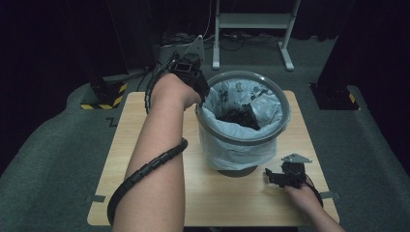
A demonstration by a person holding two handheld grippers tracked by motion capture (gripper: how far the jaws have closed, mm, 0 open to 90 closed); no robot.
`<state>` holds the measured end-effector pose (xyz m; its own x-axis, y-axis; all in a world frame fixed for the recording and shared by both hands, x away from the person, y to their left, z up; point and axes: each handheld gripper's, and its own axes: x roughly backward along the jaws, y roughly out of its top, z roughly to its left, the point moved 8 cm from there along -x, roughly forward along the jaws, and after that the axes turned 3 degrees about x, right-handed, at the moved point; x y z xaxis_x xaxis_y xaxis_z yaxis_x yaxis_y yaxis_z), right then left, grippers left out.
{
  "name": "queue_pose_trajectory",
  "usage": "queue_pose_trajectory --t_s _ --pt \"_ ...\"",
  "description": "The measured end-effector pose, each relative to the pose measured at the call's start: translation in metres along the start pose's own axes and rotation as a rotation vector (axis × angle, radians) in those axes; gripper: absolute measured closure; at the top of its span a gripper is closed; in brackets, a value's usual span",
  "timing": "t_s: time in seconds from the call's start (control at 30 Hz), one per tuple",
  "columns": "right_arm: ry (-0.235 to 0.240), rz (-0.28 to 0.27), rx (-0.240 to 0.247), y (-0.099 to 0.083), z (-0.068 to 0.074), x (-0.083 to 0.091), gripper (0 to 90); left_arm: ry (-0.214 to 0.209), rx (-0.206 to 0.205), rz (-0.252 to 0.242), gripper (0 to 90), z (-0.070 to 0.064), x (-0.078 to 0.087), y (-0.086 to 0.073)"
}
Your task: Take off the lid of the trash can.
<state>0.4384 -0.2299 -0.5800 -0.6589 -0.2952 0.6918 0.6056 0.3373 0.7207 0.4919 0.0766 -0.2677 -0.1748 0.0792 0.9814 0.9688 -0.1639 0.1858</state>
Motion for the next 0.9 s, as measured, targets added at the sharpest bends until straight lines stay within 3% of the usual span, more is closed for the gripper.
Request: queue_pose_trajectory --t_s 0.23,0.43,0.9 --pt "0.0 0.0 0.0 0.0 0.0 0.0 10.5 0.019 -0.005 -0.033 53.3 -0.007 -0.003 0.007" --pt "0.0 0.0 -0.001 0.0 0.0 0.0 10.5 0.033 -0.01 -0.004 57.2 -0.009 -0.012 0.007" --pt "0.001 0.0 0.001 0.0 0.0 0.0 10.4 0.054 -0.034 0.004 67.0 -0.013 -0.03 0.007"
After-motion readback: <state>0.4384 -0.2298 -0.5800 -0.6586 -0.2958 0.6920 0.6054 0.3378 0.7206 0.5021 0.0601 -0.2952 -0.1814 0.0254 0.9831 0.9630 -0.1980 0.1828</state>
